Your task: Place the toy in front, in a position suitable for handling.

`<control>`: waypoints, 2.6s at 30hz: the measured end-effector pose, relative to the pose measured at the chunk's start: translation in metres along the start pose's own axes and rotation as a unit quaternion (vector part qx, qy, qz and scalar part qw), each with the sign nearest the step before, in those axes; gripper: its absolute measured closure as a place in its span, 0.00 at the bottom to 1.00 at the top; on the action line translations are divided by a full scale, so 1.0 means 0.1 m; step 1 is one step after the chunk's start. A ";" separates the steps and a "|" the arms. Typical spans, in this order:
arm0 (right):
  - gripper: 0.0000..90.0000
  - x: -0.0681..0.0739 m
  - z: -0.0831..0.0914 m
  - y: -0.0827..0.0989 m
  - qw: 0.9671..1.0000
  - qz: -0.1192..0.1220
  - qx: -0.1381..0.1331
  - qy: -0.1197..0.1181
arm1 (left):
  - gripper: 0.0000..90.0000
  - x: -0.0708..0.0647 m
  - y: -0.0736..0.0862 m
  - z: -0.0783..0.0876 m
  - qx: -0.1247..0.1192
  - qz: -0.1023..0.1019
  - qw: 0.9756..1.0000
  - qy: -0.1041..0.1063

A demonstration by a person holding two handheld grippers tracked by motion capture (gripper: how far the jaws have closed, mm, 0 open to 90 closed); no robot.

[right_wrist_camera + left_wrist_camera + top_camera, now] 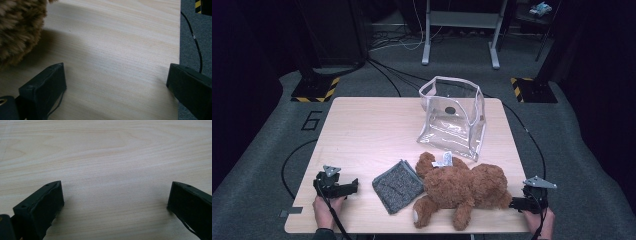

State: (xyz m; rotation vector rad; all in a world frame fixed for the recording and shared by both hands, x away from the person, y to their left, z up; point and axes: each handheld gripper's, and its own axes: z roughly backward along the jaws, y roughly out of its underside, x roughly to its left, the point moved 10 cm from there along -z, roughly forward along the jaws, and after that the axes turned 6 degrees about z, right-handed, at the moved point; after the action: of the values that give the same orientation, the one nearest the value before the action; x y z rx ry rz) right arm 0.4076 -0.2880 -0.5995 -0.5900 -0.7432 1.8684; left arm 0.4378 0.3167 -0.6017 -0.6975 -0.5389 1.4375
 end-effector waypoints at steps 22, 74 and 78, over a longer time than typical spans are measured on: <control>0.02 0.00 0.00 0.00 1.000 0.001 -0.001 -0.002 | 0.00 0.00 0.01 0.01 0.002 -0.003 1.000 0.004; 0.04 -0.02 0.01 0.00 1.000 -0.008 -0.003 0.005 | 0.16 -1.73 -0.07 0.10 0.023 -0.146 0.975 0.166; 0.04 -0.04 0.00 -0.01 1.000 -0.006 -0.005 0.004 | 0.32 -1.71 -0.01 0.03 0.029 -0.152 0.977 0.149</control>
State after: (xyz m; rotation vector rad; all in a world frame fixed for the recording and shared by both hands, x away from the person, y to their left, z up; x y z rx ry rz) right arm 0.4090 -0.2912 -0.5985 -0.5985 -0.7486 1.8520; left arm 0.4234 0.1465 -0.5857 -0.7345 -0.3500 1.0355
